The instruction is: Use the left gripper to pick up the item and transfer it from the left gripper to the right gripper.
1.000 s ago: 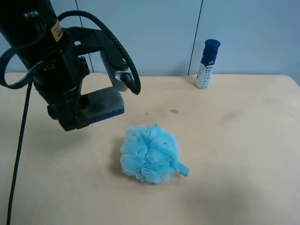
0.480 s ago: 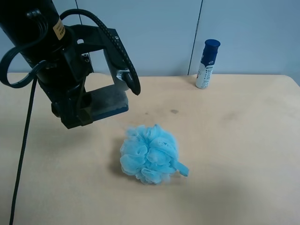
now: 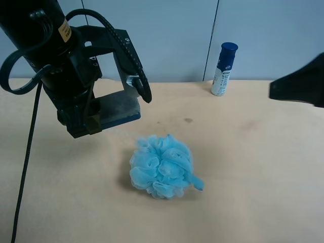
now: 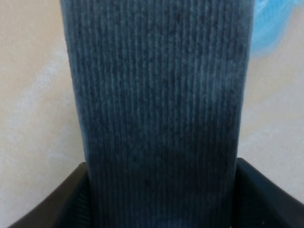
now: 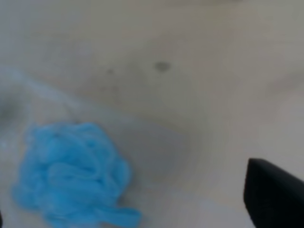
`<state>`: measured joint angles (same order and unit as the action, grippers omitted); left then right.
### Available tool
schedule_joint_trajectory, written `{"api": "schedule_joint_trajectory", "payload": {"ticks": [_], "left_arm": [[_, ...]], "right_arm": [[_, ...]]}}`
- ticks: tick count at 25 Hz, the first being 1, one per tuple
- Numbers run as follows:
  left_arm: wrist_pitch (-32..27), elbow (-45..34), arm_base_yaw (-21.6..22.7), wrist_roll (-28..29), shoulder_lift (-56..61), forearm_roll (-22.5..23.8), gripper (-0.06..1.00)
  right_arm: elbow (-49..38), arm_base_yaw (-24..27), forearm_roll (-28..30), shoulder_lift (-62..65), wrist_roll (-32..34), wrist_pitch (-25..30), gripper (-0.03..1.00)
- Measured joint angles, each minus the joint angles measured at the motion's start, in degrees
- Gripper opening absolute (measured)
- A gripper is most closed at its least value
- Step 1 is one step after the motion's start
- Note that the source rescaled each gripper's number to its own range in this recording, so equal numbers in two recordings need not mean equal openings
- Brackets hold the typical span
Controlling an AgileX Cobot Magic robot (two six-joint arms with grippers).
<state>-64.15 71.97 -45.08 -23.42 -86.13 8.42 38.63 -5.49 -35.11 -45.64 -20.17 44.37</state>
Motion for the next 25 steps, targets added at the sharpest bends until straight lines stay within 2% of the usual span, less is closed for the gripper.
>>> {"api": "schedule_joint_trajectory", "payload": {"ticks": [4, 7, 11, 15, 21, 25], "left_arm": [[0.8, 0.0, 0.0, -0.2, 0.0, 0.0, 0.0], [1.6, 0.0, 0.0, -0.2, 0.0, 0.0, 0.0], [2.6, 0.0, 0.0, -0.4, 0.0, 0.0, 0.0], [3.1, 0.0, 0.0, -0.6, 0.0, 0.0, 0.0], [4.8, 0.0, 0.0, -0.6, 0.0, 0.0, 0.0], [5.5, 0.0, 0.0, -0.7, 0.0, 0.0, 0.0]], "right_arm": [[0.0, 0.0, -19.3, -12.2, -18.4, 0.3, 1.0], [0.0, 0.0, -34.4, -20.2, -32.9, 3.7, 1.0], [0.0, 0.0, -47.5, -28.8, -44.8, 9.8, 1.0], [0.3, -0.8, -52.9, -34.3, -50.7, 13.6, 1.0], [4.7, -7.3, -53.4, -39.2, -52.1, 15.1, 1.0], [8.1, -9.8, -53.5, -42.6, -52.2, 15.1, 1.0]]}}
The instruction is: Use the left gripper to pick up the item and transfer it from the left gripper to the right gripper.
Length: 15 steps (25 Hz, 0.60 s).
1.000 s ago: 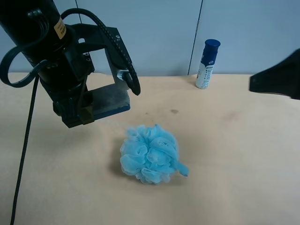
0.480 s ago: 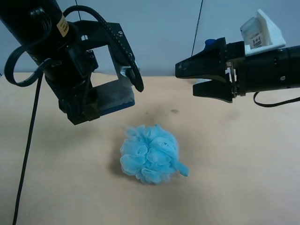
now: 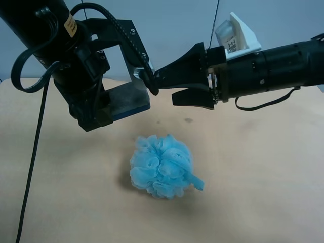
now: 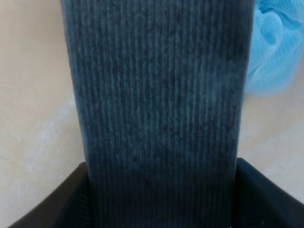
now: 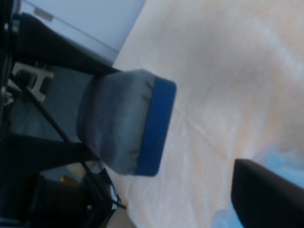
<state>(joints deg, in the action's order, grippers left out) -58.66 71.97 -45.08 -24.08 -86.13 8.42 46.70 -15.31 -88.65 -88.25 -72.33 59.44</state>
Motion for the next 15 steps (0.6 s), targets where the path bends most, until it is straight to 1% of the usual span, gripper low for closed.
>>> {"api": "schedule_joint_trajectory", "payload": {"ticks": [5, 7, 10, 15], "left_arm": [[0.5, 0.0, 0.0, -0.1, 0.0, -0.2, 0.0], [1.5, 0.0, 0.0, -0.2, 0.0, -0.8, 0.0], [3.3, 0.0, 0.0, -0.5, 0.0, -2.4, 0.0], [5.0, 0.0, 0.0, -3.3, 0.0, -5.8, 0.0]], "right_arm": [[1.6, -0.2, -2.6, -2.5, -0.9, 0.0, 1.0], [1.6, -0.2, -2.8, -3.0, -1.0, 0.5, 1.0], [1.6, -0.2, -3.2, -3.8, -1.1, 1.3, 1.0], [1.6, -0.2, -5.9, -4.3, -2.5, 1.4, 1.0]]}}
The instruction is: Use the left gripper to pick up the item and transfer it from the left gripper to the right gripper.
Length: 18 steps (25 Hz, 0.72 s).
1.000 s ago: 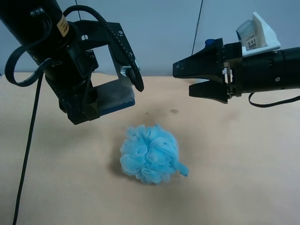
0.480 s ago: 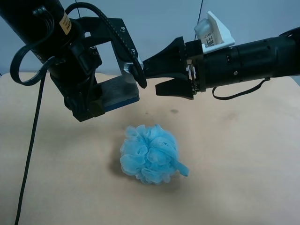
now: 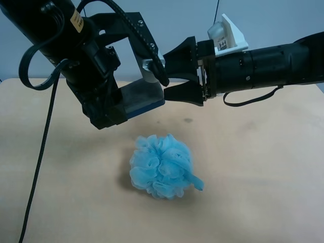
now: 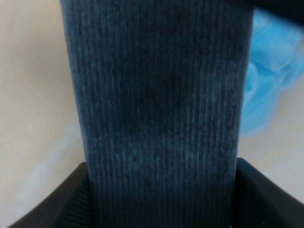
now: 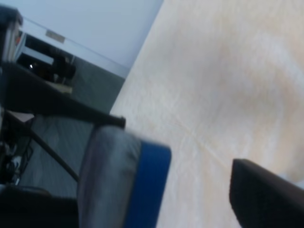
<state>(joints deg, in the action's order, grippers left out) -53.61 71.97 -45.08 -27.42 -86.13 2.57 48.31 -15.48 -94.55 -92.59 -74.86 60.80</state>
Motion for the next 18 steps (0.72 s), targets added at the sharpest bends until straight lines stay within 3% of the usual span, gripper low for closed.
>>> {"api": "schedule_joint_trajectory", "payload": {"ticks": [6, 15, 18], "left_arm": [[3.0, 0.0, 0.0, -2.6, 0.0, -2.6, 0.0], [6.8, 0.0, 0.0, -4.5, 0.0, -2.9, 0.0], [6.8, 0.0, 0.0, -5.8, 0.0, -4.4, 0.0]], "right_arm": [[0.0, 0.0, -0.4, 0.0, -0.1, 0.7, 1.0], [0.0, 0.0, -0.7, 0.0, -0.4, 1.6, 1.0], [0.0, 0.0, -0.9, 0.0, -0.4, 1.7, 0.96]]}}
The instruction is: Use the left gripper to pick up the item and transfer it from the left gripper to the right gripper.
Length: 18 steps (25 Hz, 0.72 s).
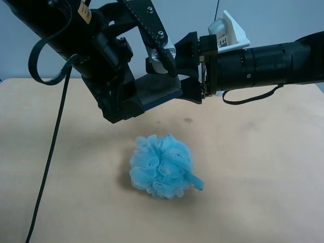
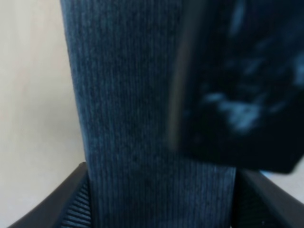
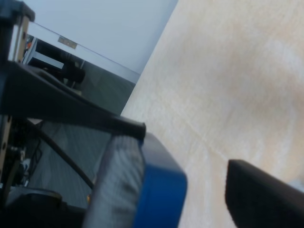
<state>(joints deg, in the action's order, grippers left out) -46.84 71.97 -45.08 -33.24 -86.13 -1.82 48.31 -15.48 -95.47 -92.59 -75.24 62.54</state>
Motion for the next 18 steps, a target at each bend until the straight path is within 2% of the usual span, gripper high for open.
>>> {"api": "schedule_joint_trajectory", "payload": {"ticks": [7, 9, 12, 13, 15, 16, 18], "left_arm": [[0.0, 0.0, 0.0, -4.3, 0.0, -2.4, 0.0], [0.0, 0.0, 0.0, -4.6, 0.0, -2.6, 0.0], [0.3, 0.0, 0.0, -4.9, 0.0, -2.7, 0.0], [0.4, 0.0, 0.0, -5.2, 0.0, -2.7, 0.0], [0.4, 0.0, 0.0, -5.9, 0.1, -2.7, 0.0], [0.5, 0.0, 0.0, -6.1, 0.1, -2.4, 0.0], [0.6, 0.0, 0.0, -6.2, 0.2, -2.2, 0.0]], "right_arm": [[0.0, 0.0, 0.0, 0.0, 0.0, 0.0, 0.83], [0.0, 0.0, 0.0, 0.0, 0.0, 0.0, 0.74], [0.0, 0.0, 0.0, 0.0, 0.0, 0.0, 0.53], [0.0, 0.0, 0.0, 0.0, -0.1, 0.0, 0.42], [0.0, 0.0, 0.1, 0.0, 0.0, -1.1, 0.11], [0.0, 0.0, 0.2, -0.1, 0.3, -1.4, 0.05], [0.0, 0.0, 0.2, -0.2, 0.5, -1.7, 0.06]]}}
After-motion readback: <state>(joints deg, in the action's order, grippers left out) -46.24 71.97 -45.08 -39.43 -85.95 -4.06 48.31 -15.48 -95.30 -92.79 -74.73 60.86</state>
